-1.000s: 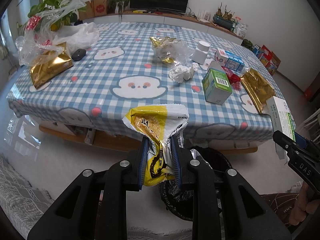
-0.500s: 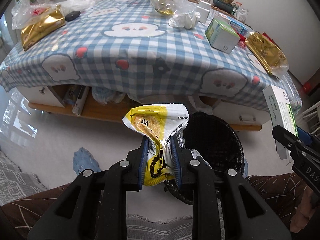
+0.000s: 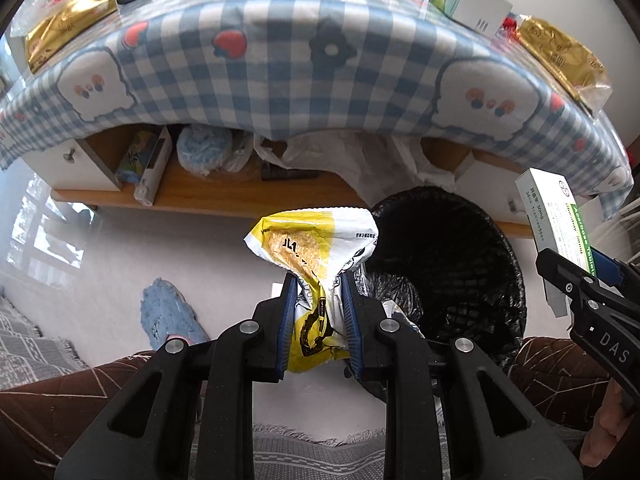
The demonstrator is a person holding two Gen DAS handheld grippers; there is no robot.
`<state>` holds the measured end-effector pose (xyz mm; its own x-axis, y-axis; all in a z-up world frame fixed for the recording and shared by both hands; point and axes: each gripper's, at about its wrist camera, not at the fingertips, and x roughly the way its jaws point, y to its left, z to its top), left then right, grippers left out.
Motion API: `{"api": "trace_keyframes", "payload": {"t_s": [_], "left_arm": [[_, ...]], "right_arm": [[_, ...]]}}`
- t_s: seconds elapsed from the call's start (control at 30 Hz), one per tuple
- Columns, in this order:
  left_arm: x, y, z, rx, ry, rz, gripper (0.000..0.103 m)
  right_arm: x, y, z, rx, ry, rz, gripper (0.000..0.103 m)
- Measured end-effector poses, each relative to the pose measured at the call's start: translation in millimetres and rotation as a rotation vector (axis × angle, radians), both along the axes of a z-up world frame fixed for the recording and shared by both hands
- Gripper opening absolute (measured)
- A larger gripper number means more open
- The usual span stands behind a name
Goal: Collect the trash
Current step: 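Carry the wrapper and the white box with both tools over the black bin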
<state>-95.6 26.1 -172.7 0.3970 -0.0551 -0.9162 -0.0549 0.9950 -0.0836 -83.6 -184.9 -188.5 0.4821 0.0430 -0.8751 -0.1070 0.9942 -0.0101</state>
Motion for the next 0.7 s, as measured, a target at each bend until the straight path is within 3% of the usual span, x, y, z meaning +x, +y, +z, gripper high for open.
{"api": "trace_keyframes", "payload": {"t_s": [0.37, 0.7], "left_arm": [[2, 1, -41, 0.041, 0.082, 0.003, 0.022], [5, 6, -59, 0.054, 0.106, 0.012, 0.022]], "right_arm": [[12, 3, -56, -0.039, 0.074, 0.0, 0.058], [23, 3, -96, -0.06, 0.139, -0.009, 0.058]]}}
